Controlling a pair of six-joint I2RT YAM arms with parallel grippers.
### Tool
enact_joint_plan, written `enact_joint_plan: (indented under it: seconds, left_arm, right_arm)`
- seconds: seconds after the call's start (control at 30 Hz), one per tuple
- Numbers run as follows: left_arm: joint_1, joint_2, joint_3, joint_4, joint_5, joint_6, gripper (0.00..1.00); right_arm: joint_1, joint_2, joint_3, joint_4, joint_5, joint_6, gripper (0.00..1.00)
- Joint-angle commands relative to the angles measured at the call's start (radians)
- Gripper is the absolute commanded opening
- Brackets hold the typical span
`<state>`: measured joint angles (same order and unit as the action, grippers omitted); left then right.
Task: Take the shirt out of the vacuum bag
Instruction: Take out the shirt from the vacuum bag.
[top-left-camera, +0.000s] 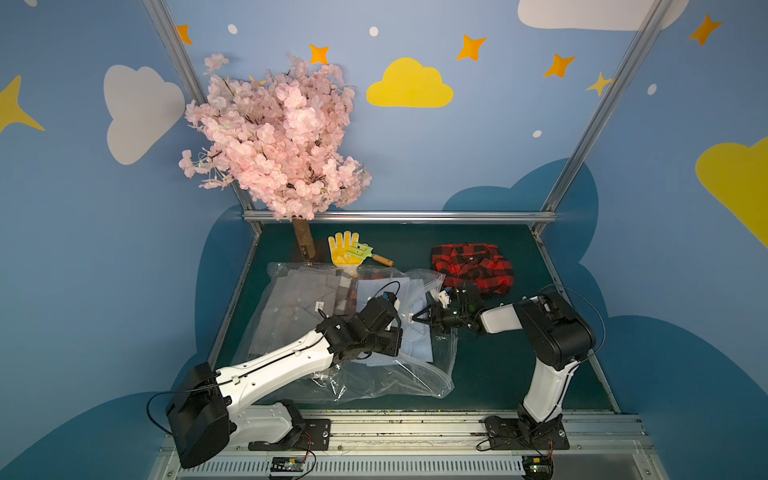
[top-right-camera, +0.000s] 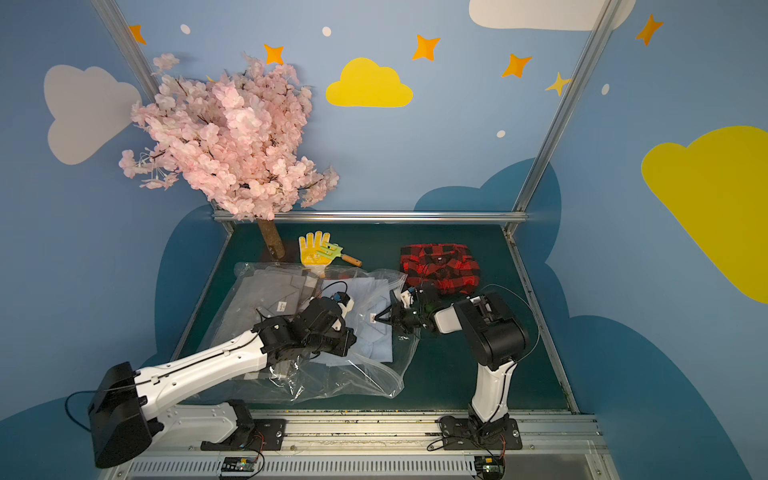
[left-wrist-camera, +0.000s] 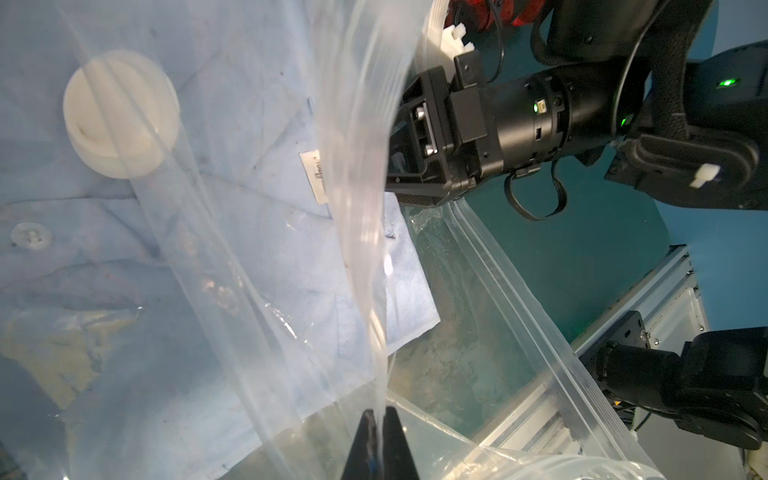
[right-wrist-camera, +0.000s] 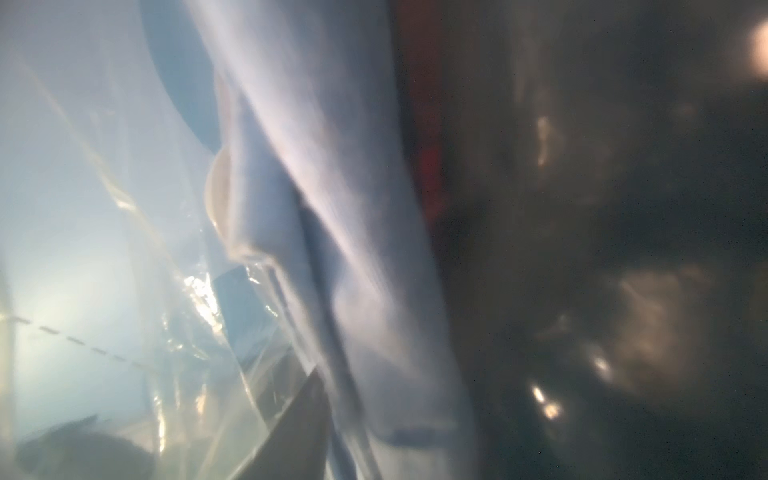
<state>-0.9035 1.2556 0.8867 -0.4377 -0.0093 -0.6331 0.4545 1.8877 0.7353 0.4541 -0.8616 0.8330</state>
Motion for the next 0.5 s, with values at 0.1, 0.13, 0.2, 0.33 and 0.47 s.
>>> enact_joint_plan:
  seconds: [0.1, 0.13, 0.2, 0.33, 0.47]
  left_arm:
    - [-0.003, 0.005, -0.008, -0.006, 0.009, 0.01, 0.08]
    - [-0.003, 0.004, -0.008, -0.008, 0.007, 0.014, 0.08]
    - [-0.002, 0.004, -0.005, -0.013, 0.004, 0.023, 0.08]
    - [0.005, -0.003, 0.003, -0.023, -0.001, 0.038, 0.08]
    - [0.018, -0.01, 0.017, -0.033, -0.007, 0.058, 0.08]
  right_arm:
    - [0.024, -0.002, 0.024, -0.015, 0.002, 0.013, 0.06]
    - [0.026, -0.018, 0.029, -0.042, 0.005, 0.006, 0.0]
    - [0.029, -0.059, 0.053, -0.127, 0.011, -0.027, 0.0]
    - [0.043, -0.167, 0.128, -0.392, 0.047, -0.133, 0.0]
    - [0.048, -0.256, 0.21, -0.62, 0.07, -0.206, 0.0]
